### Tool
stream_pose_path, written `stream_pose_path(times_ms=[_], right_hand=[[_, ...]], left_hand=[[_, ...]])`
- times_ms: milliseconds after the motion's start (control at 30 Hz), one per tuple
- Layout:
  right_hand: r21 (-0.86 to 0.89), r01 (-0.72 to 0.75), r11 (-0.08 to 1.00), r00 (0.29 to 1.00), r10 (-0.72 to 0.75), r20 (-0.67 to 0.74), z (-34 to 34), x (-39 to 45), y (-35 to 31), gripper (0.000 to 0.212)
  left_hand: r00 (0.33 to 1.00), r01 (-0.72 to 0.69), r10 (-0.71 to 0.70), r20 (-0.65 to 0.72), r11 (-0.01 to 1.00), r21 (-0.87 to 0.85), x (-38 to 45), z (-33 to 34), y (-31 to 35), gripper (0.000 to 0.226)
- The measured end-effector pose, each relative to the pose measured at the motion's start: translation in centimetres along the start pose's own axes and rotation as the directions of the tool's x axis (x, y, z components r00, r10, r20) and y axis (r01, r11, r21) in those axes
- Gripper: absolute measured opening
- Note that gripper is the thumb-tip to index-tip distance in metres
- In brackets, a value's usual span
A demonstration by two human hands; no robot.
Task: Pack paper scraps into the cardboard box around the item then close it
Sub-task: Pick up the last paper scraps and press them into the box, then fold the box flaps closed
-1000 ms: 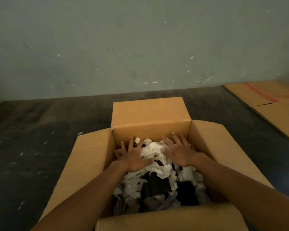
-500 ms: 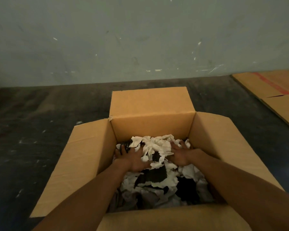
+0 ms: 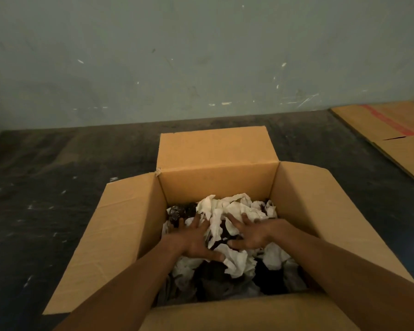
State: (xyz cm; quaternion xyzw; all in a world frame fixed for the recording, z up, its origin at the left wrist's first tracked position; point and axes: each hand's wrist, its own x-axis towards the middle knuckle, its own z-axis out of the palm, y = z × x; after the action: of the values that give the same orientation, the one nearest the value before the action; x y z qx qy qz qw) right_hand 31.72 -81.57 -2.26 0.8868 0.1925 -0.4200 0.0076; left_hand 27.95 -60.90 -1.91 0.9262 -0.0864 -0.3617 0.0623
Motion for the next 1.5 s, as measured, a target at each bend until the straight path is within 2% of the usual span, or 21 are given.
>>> stream_pose_path(times_ms=[300,400,500,567,633,700,767,833,900,1067,1167,1233,1367,1433,1467,1500], right_hand=[[0.055,-0.003,0.998,1.000,0.003,-0.011,0.9,-0.4,0.2,0.089],[0.025,0.010,1.000,0.998,-0.008,-0.060,-0.5,-2.5,-0.3,0.089],[0.009,0.005,1.000,1.000,-0.005,-0.006,-0.7,-5.2,-0.2,0.111],[-0.092,-0.013,0.996,0.997,0.019,0.073,0.6,-6.4,-0.2,0.121],[-0.189,-0.041,0.981,0.993,0.061,0.100,3.0,-6.0,-0.5,0.111],[-0.236,-0.085,0.968,0.988,0.114,0.109,5.2,-4.5,-0.7,0.087],[-0.248,-0.143,0.958,0.979,0.173,0.106,6.0,-3.6,-0.7,0.065],[-0.251,-0.143,0.957,0.976,0.178,0.122,5.4,-3.8,-0.9,0.053],[-0.228,-0.144,0.963,0.979,0.172,0.110,5.1,-4.3,-1.1,0.049],[-0.329,-0.072,0.942,0.984,0.121,0.133,4.7,-5.5,-1.3,0.052],[-0.339,-0.067,0.938,0.989,0.107,0.101,4.4,-6.4,-1.6,0.054],[-0.354,-0.038,0.934,0.994,0.073,0.086,4.2,-6.9,-1.6,0.058],[-0.257,-0.032,0.966,0.997,0.049,0.060,2.8,-8.6,-1.4,0.063],[-0.175,-0.029,0.984,1.000,0.031,0.004,1.9,-10.3,-1.4,0.069],[-0.125,-0.027,0.992,0.999,0.023,-0.036,1.6,-11.4,-1.4,0.075],[-0.055,-0.019,0.998,0.996,0.014,-0.085,1.2,-12.5,-1.5,0.078]], left_hand=[[0.994,0.081,-0.080,0.077,0.997,-0.014,0.8,0.4,-0.1,0.128],[0.997,0.073,-0.072,0.036,0.997,-0.012,-0.4,0.0,0.1,0.131],[1.000,0.009,-0.008,0.013,0.998,-0.059,-1.5,0.4,-0.5,0.131],[0.999,-0.023,0.023,0.049,1.000,0.000,-1.6,1.9,-0.8,0.130],[0.998,-0.040,0.034,0.059,0.995,0.091,-1.4,3.7,-0.7,0.124],[0.999,-0.044,0.040,0.037,0.990,0.137,-1.1,4.7,-0.2,0.115],[0.999,-0.039,0.033,0.036,0.985,0.169,-0.9,4.9,0.1,0.105],[0.999,-0.024,0.016,0.045,0.983,0.185,-0.9,4.9,0.0,0.101],[0.999,-0.013,0.004,0.048,0.981,0.194,-1.0,4.9,-0.1,0.098],[0.999,-0.026,0.017,0.051,0.983,0.183,-1.5,4.2,-0.2,0.101],[0.999,-0.049,0.049,-0.005,0.994,0.099,-2.2,3.7,-0.8,0.107],[0.995,-0.082,0.087,-0.039,0.991,0.107,-3.1,3.3,-0.8,0.107],[0.990,-0.092,0.100,-0.098,0.992,0.084,-5.9,1.9,-0.9,0.104],[0.969,-0.069,0.093,-0.228,0.992,0.110,-7.6,1.0,-0.9,0.089],[0.935,-0.059,0.107,-0.338,0.987,0.150,-8.5,0.6,-0.9,0.077],[0.874,-0.051,0.130,-0.469,0.983,0.178,-9.5,0.3,-1.0,0.067]])
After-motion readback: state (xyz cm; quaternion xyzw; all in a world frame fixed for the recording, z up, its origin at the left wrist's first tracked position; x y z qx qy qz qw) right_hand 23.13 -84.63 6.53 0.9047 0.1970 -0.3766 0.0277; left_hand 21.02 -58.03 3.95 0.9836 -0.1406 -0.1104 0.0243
